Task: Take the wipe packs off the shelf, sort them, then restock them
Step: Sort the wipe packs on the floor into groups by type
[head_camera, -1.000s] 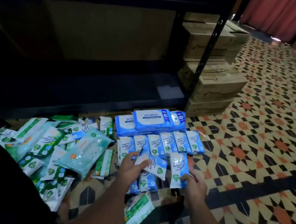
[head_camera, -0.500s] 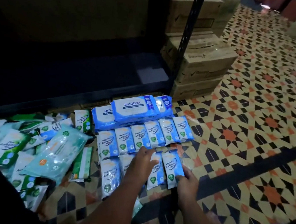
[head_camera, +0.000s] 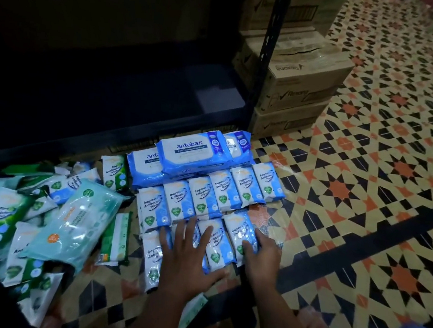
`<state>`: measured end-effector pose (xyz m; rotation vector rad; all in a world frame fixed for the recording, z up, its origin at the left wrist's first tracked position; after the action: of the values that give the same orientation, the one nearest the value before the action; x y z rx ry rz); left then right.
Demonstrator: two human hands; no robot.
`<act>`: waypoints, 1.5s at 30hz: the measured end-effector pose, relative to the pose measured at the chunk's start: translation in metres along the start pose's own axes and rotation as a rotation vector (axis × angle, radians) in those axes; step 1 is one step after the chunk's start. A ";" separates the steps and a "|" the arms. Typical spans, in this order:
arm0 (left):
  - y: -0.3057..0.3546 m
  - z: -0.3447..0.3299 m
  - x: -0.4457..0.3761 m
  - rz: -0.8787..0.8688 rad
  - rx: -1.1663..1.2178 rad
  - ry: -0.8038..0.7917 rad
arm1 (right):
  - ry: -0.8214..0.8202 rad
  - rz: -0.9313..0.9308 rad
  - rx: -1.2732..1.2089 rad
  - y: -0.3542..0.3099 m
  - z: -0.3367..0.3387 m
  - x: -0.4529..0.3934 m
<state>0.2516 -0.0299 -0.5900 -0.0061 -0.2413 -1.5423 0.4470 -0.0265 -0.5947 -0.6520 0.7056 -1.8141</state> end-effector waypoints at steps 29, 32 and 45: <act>-0.056 0.017 0.019 0.468 0.224 0.099 | -0.175 -0.049 0.302 -0.032 -0.030 0.012; -0.068 0.012 0.023 0.672 0.486 0.093 | -0.159 -0.063 0.291 -0.032 -0.030 0.011; -0.074 -0.005 0.010 0.781 0.787 0.035 | -0.087 -0.150 0.205 -0.042 -0.041 0.013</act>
<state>0.1795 -0.0426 -0.6038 0.4913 -0.7108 -0.6014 0.3874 -0.0194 -0.5908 -0.6564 0.4150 -1.9516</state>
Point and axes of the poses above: each hand's wrist, its own x-axis away from the middle knuckle, its own z-axis out of the back of the hand, y = z × x, the point moved 6 cm from there along -x, towards the middle knuckle, and after that the axes turned 15 degrees about z, right-handed, at the moved point
